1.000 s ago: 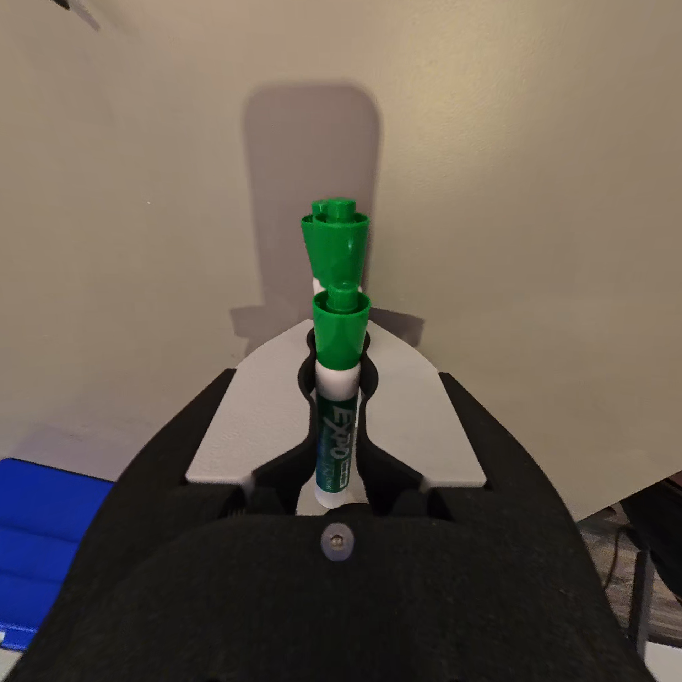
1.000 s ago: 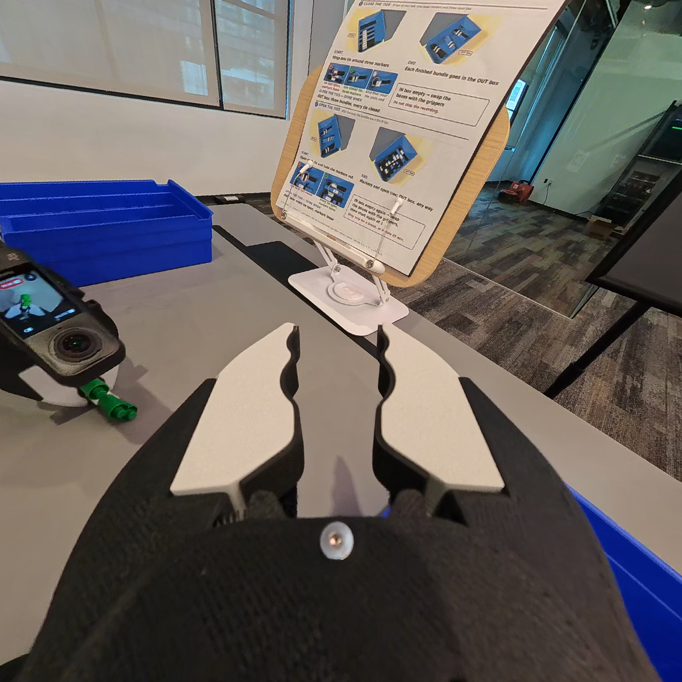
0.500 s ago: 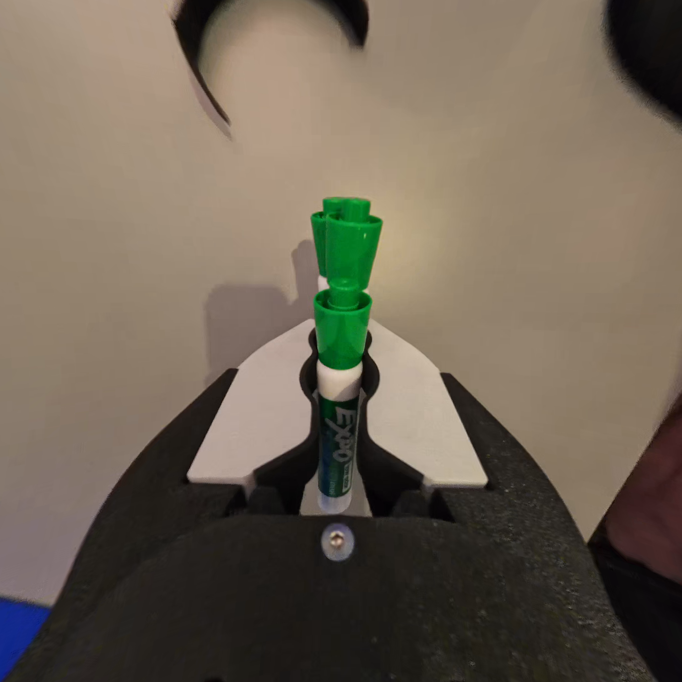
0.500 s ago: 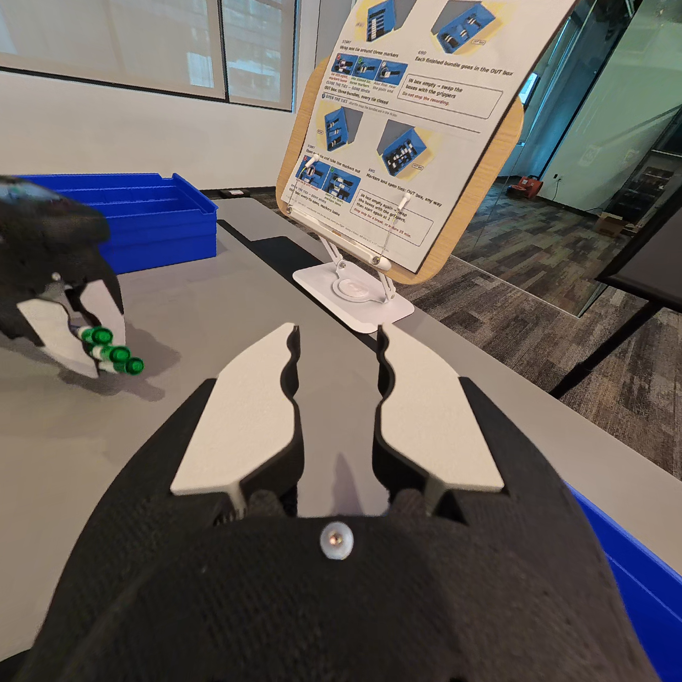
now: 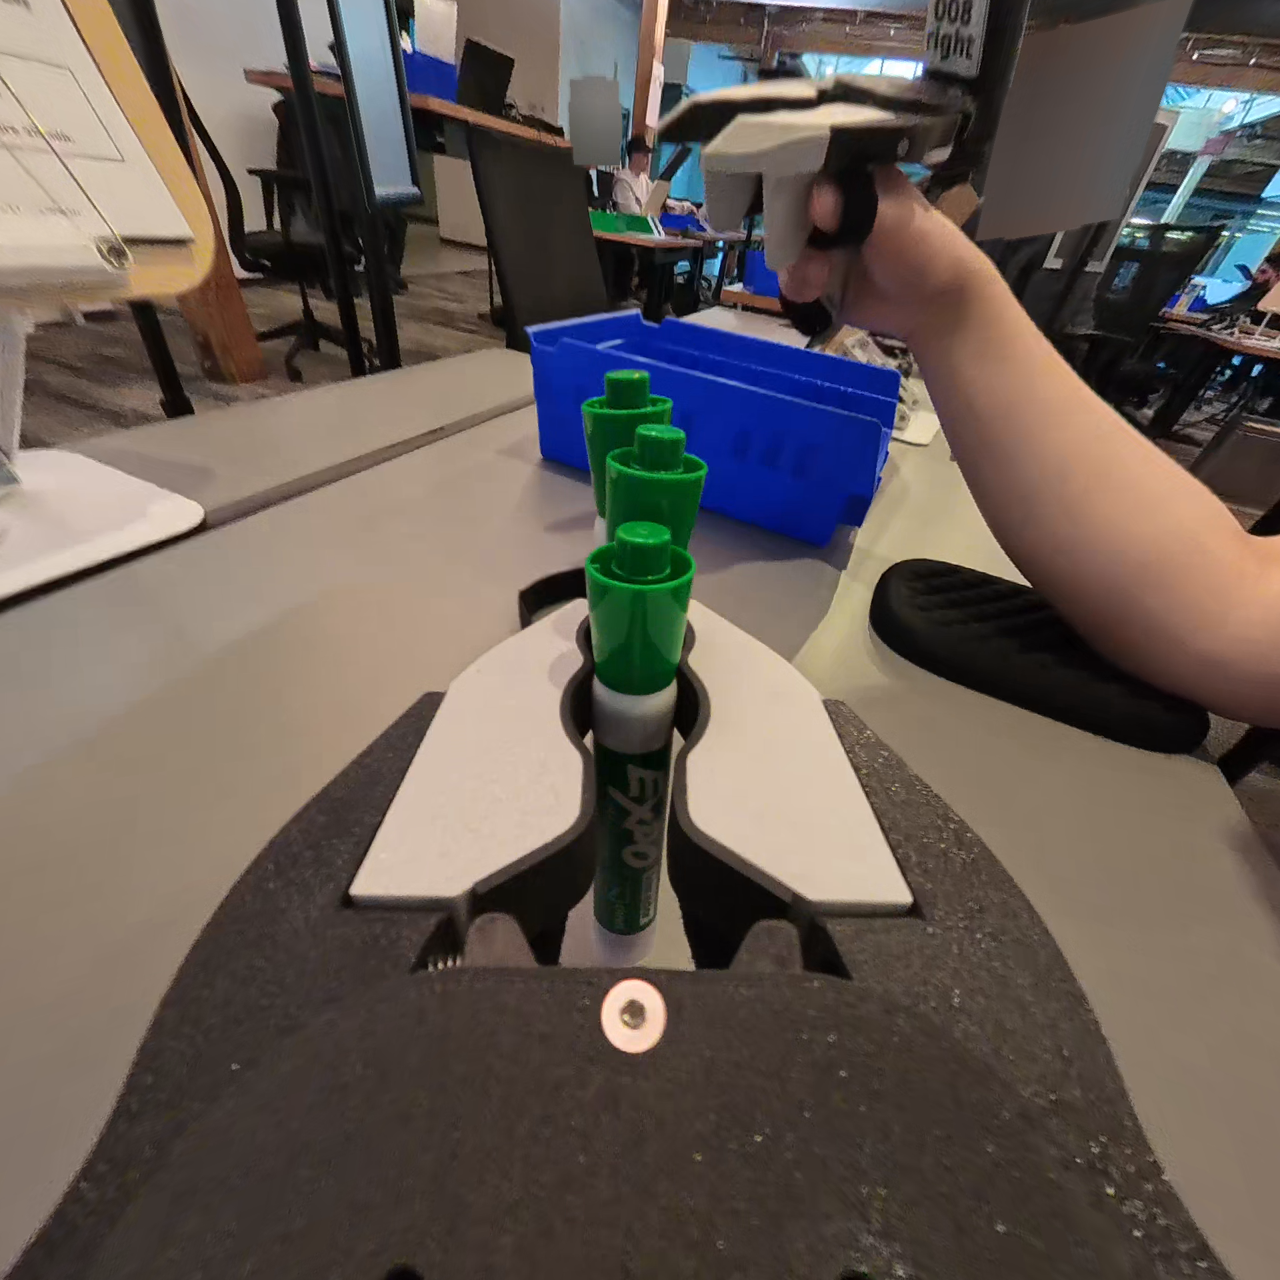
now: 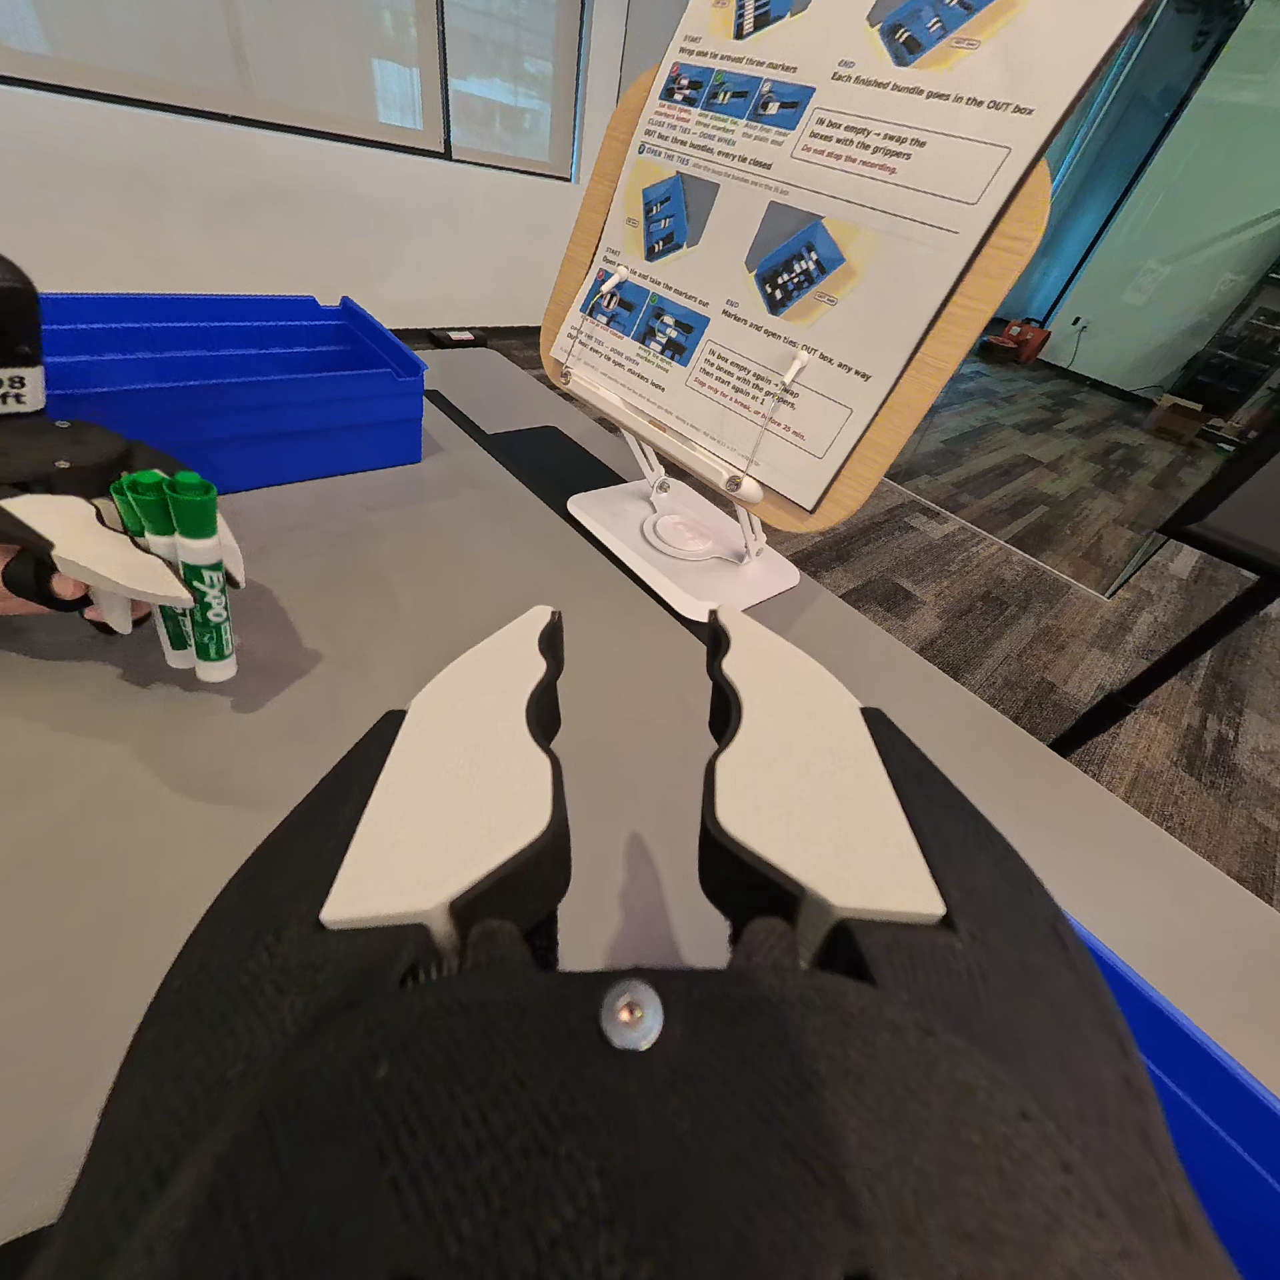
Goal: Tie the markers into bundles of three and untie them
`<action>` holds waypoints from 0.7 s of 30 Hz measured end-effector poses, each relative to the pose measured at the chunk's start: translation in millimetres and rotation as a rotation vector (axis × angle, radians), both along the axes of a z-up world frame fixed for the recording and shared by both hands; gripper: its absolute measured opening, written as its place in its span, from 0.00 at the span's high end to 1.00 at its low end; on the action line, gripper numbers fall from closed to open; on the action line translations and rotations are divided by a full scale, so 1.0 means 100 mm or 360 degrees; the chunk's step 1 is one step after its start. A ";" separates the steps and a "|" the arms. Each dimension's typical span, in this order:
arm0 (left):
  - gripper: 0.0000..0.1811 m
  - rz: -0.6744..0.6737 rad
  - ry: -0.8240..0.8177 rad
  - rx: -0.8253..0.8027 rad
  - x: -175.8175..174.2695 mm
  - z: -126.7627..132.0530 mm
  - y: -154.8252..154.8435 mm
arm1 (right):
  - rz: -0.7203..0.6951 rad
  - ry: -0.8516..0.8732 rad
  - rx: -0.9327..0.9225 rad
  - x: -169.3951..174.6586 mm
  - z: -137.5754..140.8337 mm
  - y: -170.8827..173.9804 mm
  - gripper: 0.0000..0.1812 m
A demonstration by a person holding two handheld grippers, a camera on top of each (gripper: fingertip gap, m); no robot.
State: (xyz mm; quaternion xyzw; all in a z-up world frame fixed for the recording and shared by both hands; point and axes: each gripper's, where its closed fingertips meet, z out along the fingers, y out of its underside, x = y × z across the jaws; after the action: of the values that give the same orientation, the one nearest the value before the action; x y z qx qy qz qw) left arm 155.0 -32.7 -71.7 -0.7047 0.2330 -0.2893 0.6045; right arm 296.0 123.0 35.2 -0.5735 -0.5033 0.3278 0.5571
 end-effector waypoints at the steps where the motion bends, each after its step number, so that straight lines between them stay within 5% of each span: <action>1: 0.90 -0.0005 0.0009 -0.0038 0.01 -0.06 -0.01 | 0.0003 -0.0006 0.0003 -0.01 0.00 0.00 0.77; 11: 0.90 0.0024 0.0235 -0.0174 0.06 -0.38 -0.16 | 0.0007 -0.0009 0.0029 -0.02 0.02 -0.02 0.78; 21: 0.90 -0.0035 0.0157 -0.0244 0.05 -0.37 -0.28 | 0.0062 -0.0032 0.0056 -0.07 0.03 -0.11 0.78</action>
State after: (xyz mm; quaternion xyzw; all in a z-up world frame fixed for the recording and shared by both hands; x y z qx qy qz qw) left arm 159.6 -60.9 -109.1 -0.7596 0.2476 -0.2778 0.5334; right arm 288.9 112.1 38.4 -0.5569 -0.5256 0.3240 0.5555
